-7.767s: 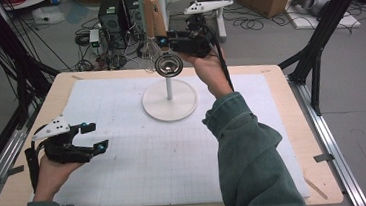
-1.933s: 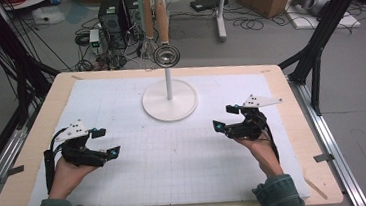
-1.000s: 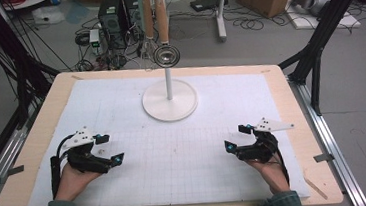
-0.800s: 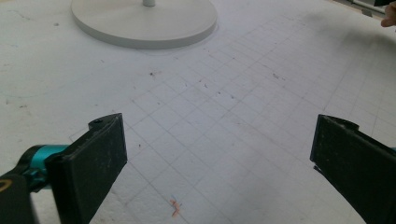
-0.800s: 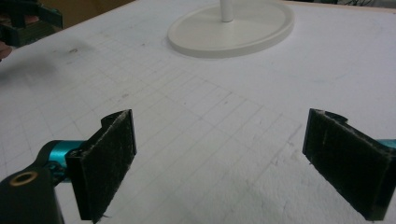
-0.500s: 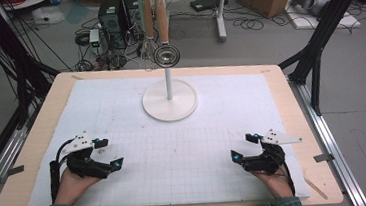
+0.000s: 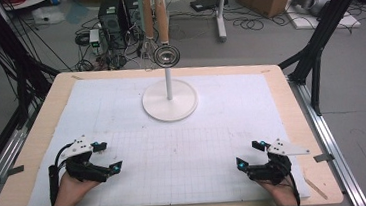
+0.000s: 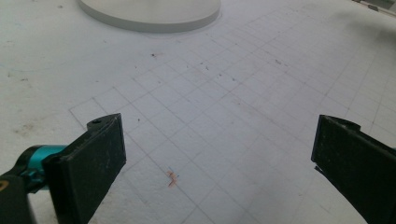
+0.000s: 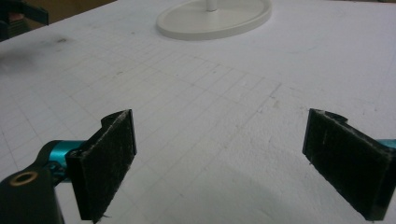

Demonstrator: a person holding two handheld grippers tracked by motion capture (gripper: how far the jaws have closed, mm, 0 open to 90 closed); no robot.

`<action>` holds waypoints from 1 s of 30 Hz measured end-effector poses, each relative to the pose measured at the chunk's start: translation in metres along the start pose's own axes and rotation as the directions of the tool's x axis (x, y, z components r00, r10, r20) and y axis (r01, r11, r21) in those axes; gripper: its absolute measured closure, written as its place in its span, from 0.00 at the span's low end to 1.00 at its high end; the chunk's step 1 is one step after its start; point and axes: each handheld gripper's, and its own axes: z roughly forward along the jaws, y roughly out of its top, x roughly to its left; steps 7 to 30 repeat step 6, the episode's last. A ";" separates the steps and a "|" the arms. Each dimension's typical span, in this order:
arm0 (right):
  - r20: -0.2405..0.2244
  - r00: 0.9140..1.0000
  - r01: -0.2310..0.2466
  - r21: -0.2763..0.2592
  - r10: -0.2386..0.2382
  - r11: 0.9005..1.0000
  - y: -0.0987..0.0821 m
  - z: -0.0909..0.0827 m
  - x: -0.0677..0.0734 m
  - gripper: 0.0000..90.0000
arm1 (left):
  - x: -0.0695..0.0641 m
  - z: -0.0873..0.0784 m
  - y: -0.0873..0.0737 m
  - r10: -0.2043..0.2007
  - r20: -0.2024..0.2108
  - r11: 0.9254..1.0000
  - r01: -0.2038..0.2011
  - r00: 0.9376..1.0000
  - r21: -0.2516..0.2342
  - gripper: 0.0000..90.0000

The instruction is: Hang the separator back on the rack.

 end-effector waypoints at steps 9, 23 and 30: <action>0.023 1.000 0.016 -0.006 -0.016 1.000 0.000 -0.003 0.003 0.10 | 0.001 -0.003 -0.002 -0.001 -0.003 1.000 0.001 1.000 -0.012 0.04; 0.023 1.000 0.016 -0.006 -0.016 1.000 0.000 -0.003 0.003 0.10 | 0.001 -0.003 -0.002 -0.001 -0.003 1.000 0.001 1.000 -0.012 0.04; 0.023 1.000 0.016 -0.006 -0.016 1.000 0.000 -0.003 0.003 0.10 | 0.001 -0.003 -0.002 -0.001 -0.003 1.000 0.001 1.000 -0.012 0.04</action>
